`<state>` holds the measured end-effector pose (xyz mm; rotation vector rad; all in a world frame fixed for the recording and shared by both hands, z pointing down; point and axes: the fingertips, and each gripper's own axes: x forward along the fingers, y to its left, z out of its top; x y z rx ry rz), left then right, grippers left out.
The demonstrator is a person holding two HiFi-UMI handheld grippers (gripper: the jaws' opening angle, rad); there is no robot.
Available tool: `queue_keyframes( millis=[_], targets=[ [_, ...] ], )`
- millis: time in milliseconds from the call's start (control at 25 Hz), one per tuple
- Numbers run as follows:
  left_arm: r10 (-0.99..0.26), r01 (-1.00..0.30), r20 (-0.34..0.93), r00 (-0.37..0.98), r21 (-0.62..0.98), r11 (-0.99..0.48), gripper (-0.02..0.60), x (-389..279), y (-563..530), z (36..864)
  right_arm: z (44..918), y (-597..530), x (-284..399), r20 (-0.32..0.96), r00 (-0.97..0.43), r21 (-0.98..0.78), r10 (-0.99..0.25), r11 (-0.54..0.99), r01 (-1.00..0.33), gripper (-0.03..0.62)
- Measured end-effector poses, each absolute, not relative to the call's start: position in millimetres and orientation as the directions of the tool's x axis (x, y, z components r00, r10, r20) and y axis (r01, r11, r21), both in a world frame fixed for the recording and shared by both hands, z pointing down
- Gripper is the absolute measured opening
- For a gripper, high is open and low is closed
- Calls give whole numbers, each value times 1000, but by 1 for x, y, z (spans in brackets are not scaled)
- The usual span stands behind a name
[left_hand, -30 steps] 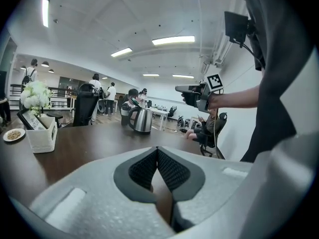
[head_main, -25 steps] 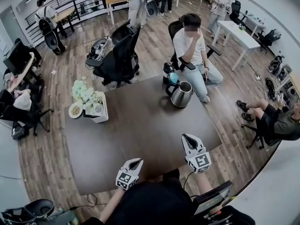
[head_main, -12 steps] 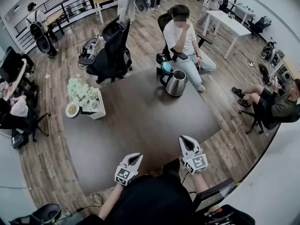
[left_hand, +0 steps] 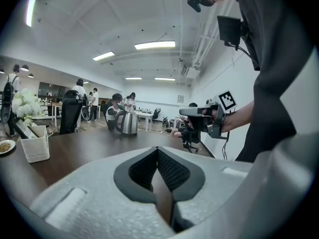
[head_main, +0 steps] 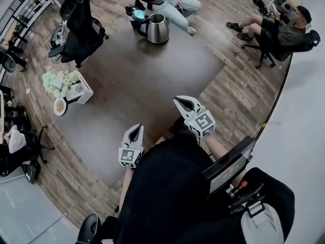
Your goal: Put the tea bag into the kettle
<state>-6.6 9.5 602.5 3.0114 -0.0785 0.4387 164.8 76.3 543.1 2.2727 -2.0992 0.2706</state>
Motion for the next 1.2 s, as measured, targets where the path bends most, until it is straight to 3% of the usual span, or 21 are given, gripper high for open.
queue_keyframes(
  millis=[680,1200],
  targets=[
    [-36,-68,263,964,115,-991,5,-32,0,617,611,58,106,320,-1,-95,-947,-31,-995,6],
    [-85,-119,236,968,135,-984,5,-46,-28,616,622,28,83,372,-67,-91,-926,36,-995,6]
  ],
)
